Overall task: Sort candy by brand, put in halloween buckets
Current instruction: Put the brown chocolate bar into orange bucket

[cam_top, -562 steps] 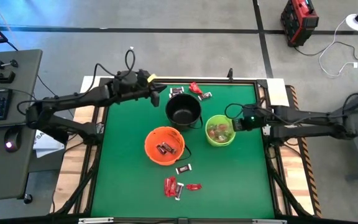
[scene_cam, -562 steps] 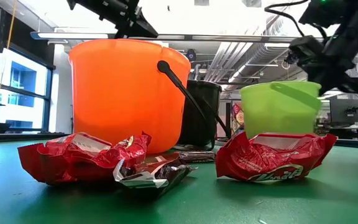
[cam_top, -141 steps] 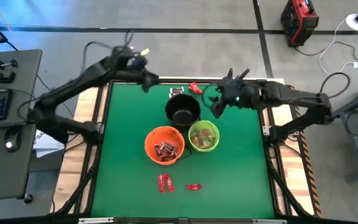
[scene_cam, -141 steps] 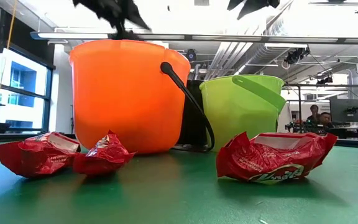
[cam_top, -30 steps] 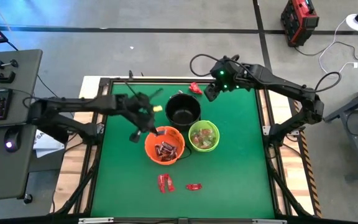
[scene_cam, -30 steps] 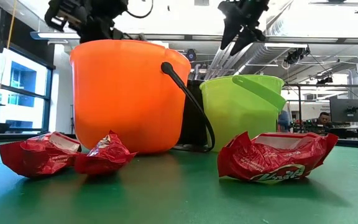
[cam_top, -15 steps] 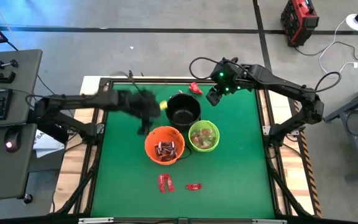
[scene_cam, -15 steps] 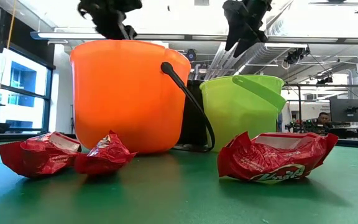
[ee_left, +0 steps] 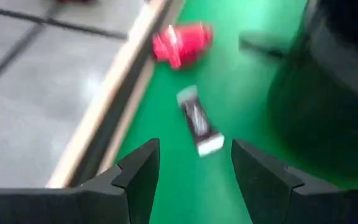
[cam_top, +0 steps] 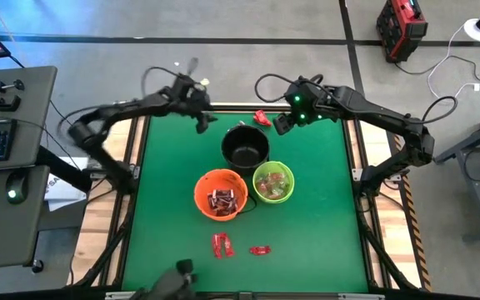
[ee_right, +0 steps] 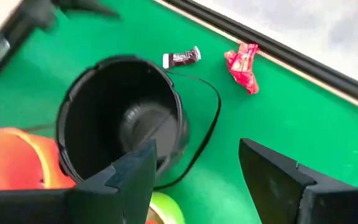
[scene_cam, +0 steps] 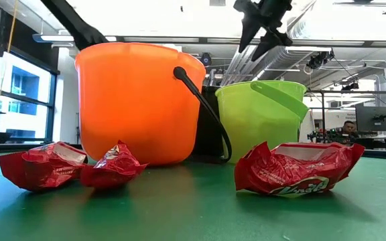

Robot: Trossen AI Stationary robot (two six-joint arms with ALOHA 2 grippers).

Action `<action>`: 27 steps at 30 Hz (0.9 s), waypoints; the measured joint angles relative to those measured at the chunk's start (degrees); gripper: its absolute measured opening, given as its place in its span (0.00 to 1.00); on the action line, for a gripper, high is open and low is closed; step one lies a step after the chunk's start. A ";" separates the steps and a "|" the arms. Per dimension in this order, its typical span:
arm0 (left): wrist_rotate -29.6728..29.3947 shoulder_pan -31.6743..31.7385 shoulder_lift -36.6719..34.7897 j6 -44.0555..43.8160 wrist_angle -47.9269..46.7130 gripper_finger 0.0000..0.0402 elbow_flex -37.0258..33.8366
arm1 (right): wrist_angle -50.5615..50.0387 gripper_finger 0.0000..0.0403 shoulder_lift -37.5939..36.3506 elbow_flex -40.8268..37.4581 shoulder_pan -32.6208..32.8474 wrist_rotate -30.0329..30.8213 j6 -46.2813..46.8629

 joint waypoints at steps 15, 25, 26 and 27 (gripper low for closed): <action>-3.92 -5.13 24.46 15.61 0.48 0.47 12.73 | 2.56 0.55 0.00 0.00 0.00 0.71 7.52; -3.04 -8.03 26.70 22.60 0.00 0.47 16.35 | 2.54 0.55 0.00 0.00 -0.25 0.76 6.85; -3.05 -8.17 27.24 21.94 -1.34 0.47 17.19 | 2.54 0.55 0.00 0.00 -0.24 0.78 6.86; -2.99 -8.24 28.02 21.48 -3.47 0.47 18.25 | 2.54 0.55 0.00 0.00 -0.24 0.73 6.86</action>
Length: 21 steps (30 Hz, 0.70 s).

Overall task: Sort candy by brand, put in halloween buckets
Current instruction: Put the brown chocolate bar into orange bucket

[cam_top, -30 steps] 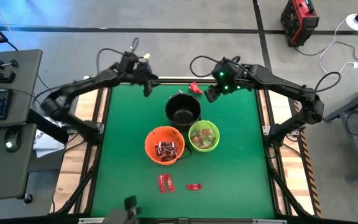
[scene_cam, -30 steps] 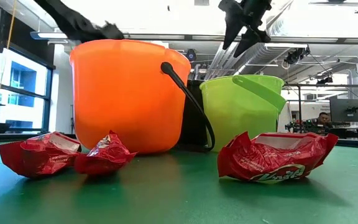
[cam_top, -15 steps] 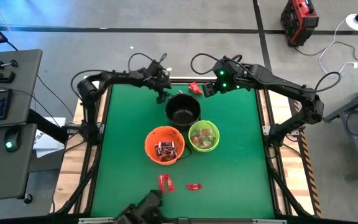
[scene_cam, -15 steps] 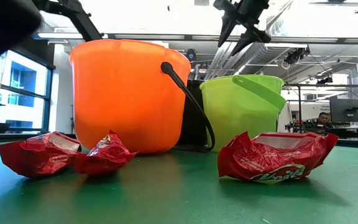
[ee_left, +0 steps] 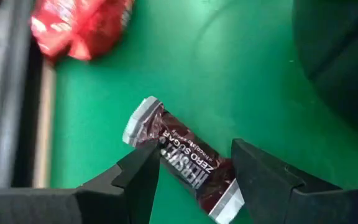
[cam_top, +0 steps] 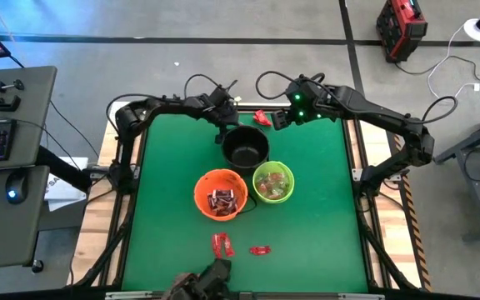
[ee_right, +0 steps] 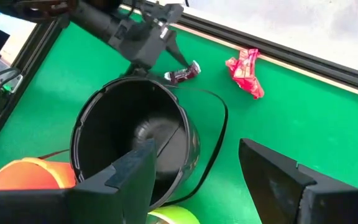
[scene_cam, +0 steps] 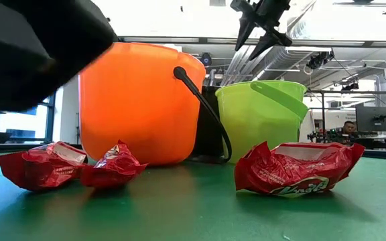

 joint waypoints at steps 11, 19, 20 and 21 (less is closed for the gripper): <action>-8.84 -0.61 3.24 -5.41 -10.05 0.31 7.26 | -0.31 0.55 0.00 0.00 0.57 -4.85 0.87; -9.38 2.86 0.94 -11.07 -24.73 0.02 7.31 | -0.35 0.55 0.00 0.00 1.22 -4.83 0.46; -7.83 3.71 0.21 -12.83 -27.20 0.01 7.19 | -0.35 0.55 0.00 0.00 1.22 -4.81 0.46; -5.87 4.59 -0.41 -14.29 -29.28 0.01 7.13 | -0.35 0.55 0.00 0.00 1.22 -4.80 0.46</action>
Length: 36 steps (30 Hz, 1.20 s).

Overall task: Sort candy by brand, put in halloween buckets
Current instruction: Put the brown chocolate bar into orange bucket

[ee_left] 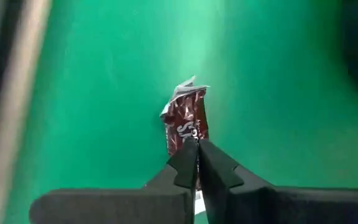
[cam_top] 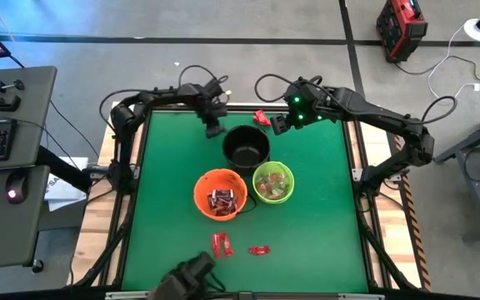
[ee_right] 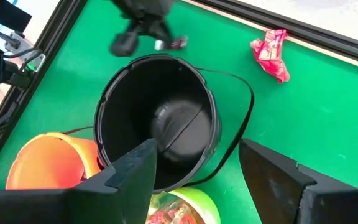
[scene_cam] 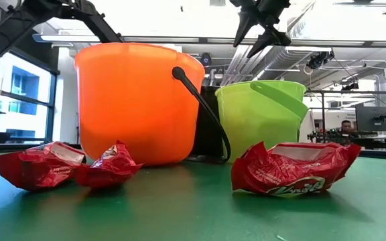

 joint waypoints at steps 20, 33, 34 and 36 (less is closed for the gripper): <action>3.34 -0.86 -30.42 -16.49 23.71 0.01 -25.46 | 0.89 0.55 -0.02 0.00 0.02 3.97 -1.48; -5.37 -2.42 -18.98 -21.67 19.83 0.43 -24.98 | -2.74 0.55 -0.02 0.00 2.41 3.98 -11.59; -6.96 -2.67 -18.30 -21.64 19.62 0.47 -24.80 | -3.21 0.55 -0.02 0.00 2.62 4.00 -11.93; -10.22 -3.27 -17.46 -22.61 19.49 0.53 -24.38 | -4.12 0.55 -0.02 0.00 3.03 4.00 -12.06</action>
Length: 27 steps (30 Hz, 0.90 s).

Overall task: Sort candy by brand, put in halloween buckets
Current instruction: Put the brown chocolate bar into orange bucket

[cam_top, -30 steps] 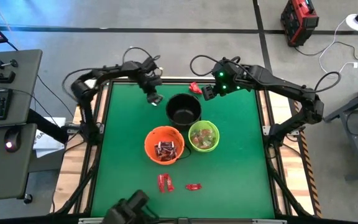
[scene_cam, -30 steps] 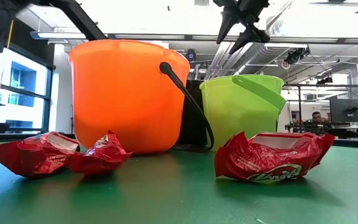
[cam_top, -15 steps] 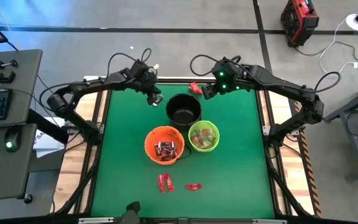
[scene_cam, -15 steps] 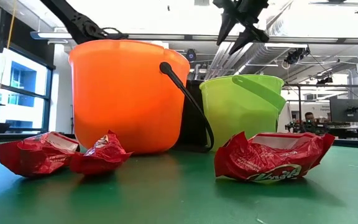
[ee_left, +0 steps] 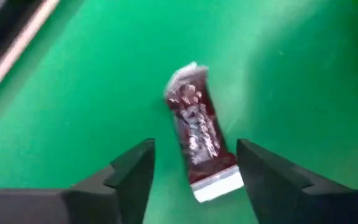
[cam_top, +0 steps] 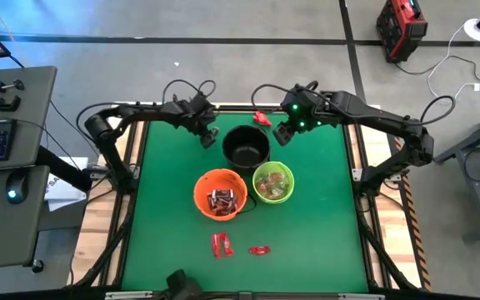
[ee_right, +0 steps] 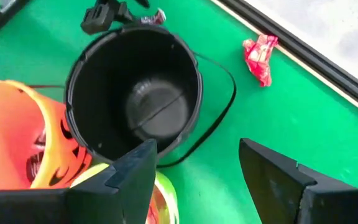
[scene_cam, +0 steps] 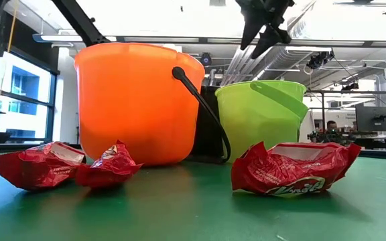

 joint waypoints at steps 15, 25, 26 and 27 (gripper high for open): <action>-5.31 -2.66 5.02 0.67 -3.24 0.57 0.82 | -0.73 0.55 0.00 0.00 0.40 0.00 -0.02; -5.68 -4.35 0.65 1.23 -10.28 0.09 0.06 | -0.89 0.55 0.00 0.00 0.40 0.02 -1.08; -4.80 -4.32 -1.20 0.80 -11.10 0.09 -0.13 | -1.08 0.55 0.00 0.00 0.40 0.01 -1.52; -4.49 -4.33 -3.23 0.72 -13.10 0.08 -0.26 | -1.28 0.55 0.00 0.00 0.40 0.01 -2.02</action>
